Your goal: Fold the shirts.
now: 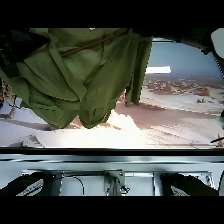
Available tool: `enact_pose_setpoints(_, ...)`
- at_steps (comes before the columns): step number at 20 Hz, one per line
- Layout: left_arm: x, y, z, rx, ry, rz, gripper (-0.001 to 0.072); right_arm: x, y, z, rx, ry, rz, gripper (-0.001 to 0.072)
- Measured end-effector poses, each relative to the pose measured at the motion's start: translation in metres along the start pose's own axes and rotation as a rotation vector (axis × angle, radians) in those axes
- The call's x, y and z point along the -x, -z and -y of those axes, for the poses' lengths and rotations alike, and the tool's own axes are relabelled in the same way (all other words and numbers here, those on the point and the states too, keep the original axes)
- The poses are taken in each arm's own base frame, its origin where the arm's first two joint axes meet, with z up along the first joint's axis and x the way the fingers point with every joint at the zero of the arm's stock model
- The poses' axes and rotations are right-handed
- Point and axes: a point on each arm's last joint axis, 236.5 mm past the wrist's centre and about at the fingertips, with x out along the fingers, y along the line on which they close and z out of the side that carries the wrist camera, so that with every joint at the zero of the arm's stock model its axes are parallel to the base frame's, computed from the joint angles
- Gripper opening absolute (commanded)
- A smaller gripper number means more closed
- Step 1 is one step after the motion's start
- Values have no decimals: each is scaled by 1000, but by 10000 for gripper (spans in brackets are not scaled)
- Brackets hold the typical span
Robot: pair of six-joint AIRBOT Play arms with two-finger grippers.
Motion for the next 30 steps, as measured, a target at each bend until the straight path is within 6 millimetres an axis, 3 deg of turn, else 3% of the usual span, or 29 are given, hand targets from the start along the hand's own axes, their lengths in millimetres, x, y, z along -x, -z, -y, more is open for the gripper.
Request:
enact_pose_setpoints(5,-3,20,5,43,34,-69,52,23,-26,-31,-15,-100,92,78)
enact_pose_setpoints(9,-3,25,6,51,36,-89,51,30,-16,-64,-6,-189,55,79)
enact_pose_setpoints(12,-2,32,3,54,23,-120,51,37,-6,-74,31,-199,14,78)
enact_pose_setpoints(16,-3,38,1,52,12,-146,52,49,-16,-83,37,-222,49,78)
enact_pose_setpoints(19,-6,36,6,44,26,-146,52,46,-19,-98,3,-291,64,78)
enact_pose_setpoints(23,-11,31,13,36,45,-139,51,23,-5,-114,-45,-372,25,79)
enact_pose_setpoints(28,-13,27,6,37,12,-121,52,10,34,-134,-28,-428,-113,80)
enact_pose_setpoints(29,-14,26,5,37,10,-117,52,10,39,-139,-23,-439,-132,98)
enact_pose_setpoints(30,-15,26,4,38,6,-115,52,10,45,-144,-16,-447,-150,185)
